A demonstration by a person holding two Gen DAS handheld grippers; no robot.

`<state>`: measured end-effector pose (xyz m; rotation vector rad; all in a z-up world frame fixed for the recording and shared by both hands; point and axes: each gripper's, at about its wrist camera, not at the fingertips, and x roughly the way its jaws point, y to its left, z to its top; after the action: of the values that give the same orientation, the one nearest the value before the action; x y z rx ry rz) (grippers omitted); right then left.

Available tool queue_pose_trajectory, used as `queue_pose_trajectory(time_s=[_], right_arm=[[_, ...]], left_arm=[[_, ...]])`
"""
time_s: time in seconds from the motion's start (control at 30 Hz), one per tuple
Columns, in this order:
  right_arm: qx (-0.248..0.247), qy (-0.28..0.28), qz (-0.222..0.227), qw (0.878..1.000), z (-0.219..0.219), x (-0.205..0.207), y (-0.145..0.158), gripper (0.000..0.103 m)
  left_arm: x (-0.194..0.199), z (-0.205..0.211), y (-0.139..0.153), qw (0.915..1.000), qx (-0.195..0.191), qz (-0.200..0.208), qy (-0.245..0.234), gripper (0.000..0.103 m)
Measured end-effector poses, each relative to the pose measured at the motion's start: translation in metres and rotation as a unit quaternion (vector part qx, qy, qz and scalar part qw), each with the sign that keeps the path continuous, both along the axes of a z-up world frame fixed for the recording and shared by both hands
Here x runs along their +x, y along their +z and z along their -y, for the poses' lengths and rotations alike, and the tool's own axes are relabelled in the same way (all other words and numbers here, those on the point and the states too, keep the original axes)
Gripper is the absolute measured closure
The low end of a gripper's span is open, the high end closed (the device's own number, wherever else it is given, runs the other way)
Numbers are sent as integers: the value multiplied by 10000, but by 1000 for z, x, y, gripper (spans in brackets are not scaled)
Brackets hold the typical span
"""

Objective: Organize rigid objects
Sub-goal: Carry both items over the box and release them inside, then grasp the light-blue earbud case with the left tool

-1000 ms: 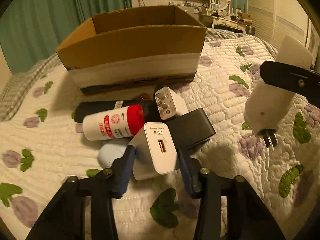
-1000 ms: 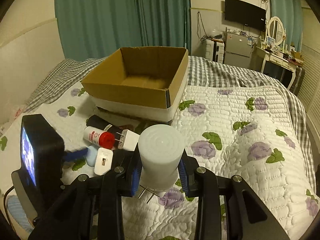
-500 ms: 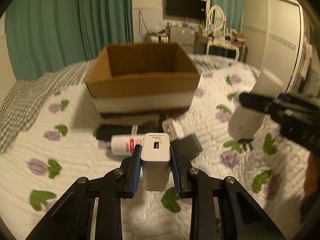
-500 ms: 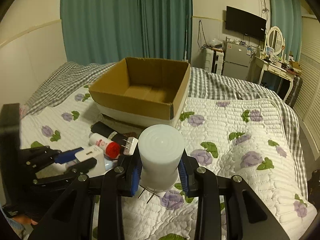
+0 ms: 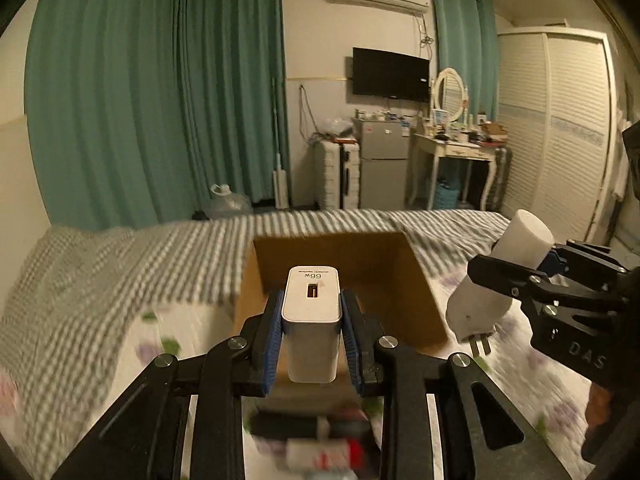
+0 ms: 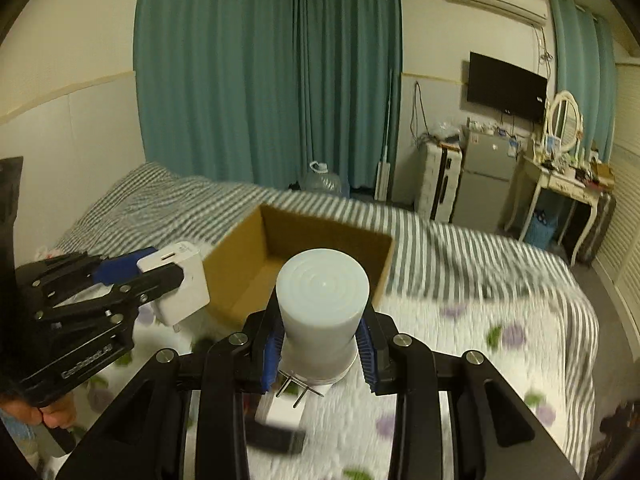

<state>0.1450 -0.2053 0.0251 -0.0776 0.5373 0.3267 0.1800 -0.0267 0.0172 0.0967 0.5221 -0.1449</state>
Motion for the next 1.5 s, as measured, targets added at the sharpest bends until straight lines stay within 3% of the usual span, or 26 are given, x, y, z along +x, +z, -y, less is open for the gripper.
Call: queue_pose_trajectory(time_s=[0.13,0.3,0.43,0.57,0.6,0.63,0.67,0.7,0.73,0.9,1.03,1.23,1.5], right_arm=[[226,38,-251,9994,-8,49,-3,71],[209,49,-710,9972,-24,101,-37,71],[38,13,-932,9956,-34,128,-69,71],[29,-47,-939,9956,-31,147,-86,70],[37,-85,-912,9958,-30,149,-87,66],[44,-136,-878,9960,-27,150,-85,49],[73,-192,-845,9962,-25,149,-83,38],[161,-272,-774,9965,-20,146,-79,38],[308,-322,-678,9967,-13,140,-73,38],[195,-629,-275,9974,7,100,-45,30],[216,-782,-67,9967,21,48,-43,16],[193,-710,-493,9961,27,-4,-80,16],[-39,-560,-1100,9923,15,-34,-127,16]], left_arm=[[45,-3,-15,9999,-79,-99,10,75],[82,-8,-57,9993,-128,-340,83,75],[101,-10,-85,9980,-60,-625,83,75],[108,-8,-93,9960,26,-877,143,72],[108,-8,-93,9956,14,-929,156,72],[104,-8,-90,9962,-4,-842,209,69],[97,-10,-85,9971,-19,-701,297,63],[92,-11,-80,9975,-42,-614,359,46],[86,-13,-75,9978,-76,-534,396,42],[45,-18,-52,9984,52,-297,479,42],[6,-29,-52,9983,-57,-247,522,39],[-38,-33,-86,9965,-54,-659,507,39],[-67,-14,-145,9906,183,-1351,69,39]])
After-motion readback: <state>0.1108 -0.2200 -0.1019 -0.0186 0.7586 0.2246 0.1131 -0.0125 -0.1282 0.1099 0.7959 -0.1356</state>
